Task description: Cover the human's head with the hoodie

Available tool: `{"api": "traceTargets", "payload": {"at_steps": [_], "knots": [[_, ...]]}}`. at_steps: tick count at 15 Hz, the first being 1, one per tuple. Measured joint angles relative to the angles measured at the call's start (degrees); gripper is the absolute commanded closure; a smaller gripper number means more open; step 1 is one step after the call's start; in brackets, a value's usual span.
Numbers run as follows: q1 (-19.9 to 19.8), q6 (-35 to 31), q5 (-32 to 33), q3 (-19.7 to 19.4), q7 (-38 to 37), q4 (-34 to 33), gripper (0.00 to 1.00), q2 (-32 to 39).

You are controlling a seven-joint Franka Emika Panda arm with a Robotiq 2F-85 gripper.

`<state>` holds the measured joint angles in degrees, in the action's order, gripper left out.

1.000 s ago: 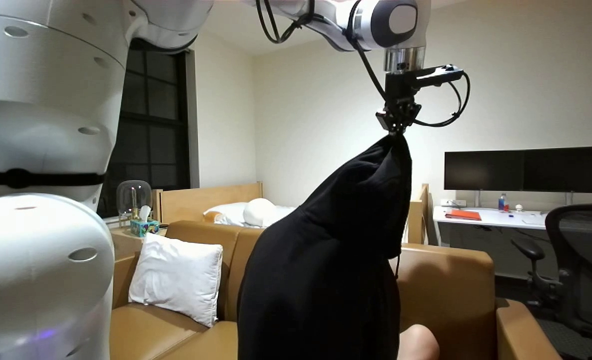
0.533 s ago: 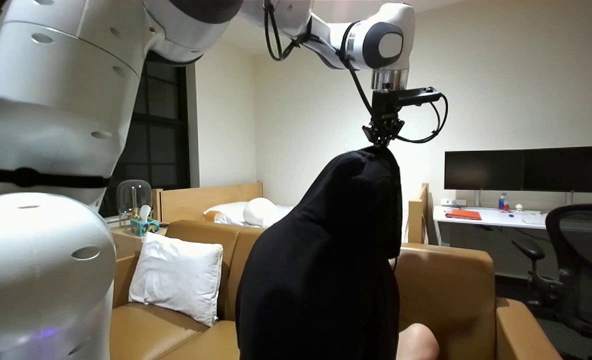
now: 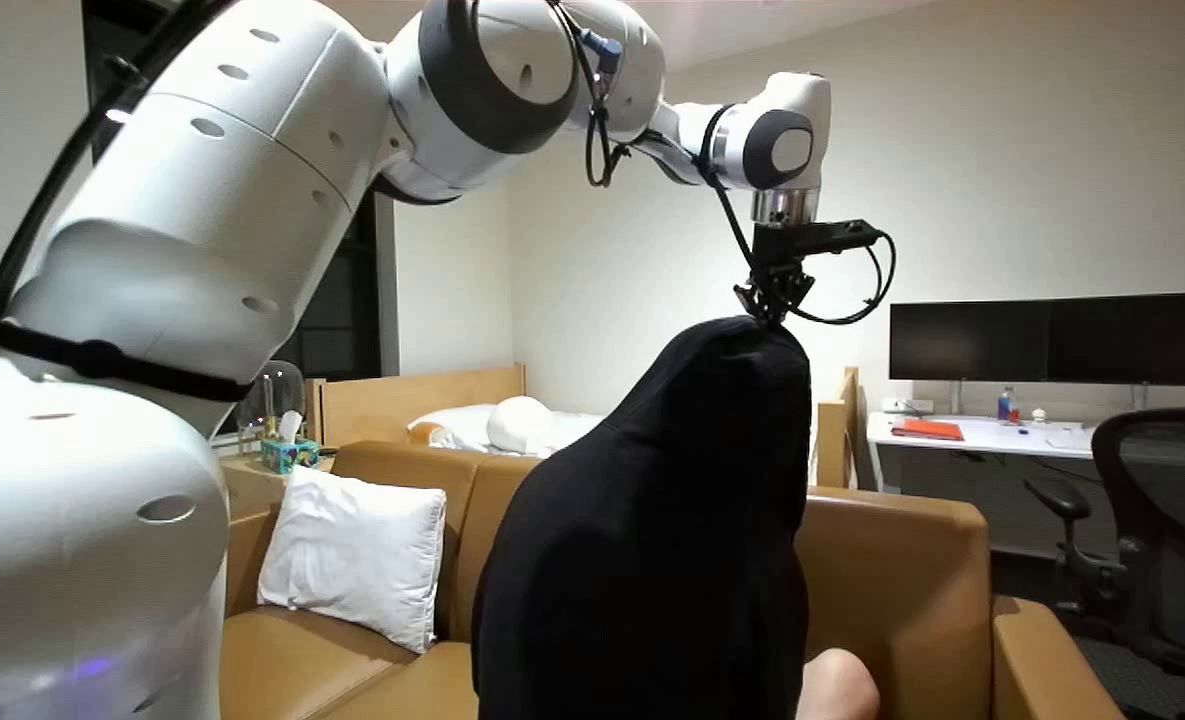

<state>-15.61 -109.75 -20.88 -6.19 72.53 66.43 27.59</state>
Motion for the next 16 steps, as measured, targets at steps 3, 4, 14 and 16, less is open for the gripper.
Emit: {"api": "traceTargets", "payload": {"at_steps": [3,4,14,16], "knots": [[-0.07,0.22,0.25,-0.15,-1.53,-4.31,0.98,3.29],[-0.01,0.85,0.25,-0.20,-1.87,-5.57,0.98,4.08],[0.91,4.49,0.24,-0.25,-3.24,-12.62,0.98,8.49],[0.93,4.85,0.24,-0.29,-3.24,-13.07,0.64,8.54]]}}
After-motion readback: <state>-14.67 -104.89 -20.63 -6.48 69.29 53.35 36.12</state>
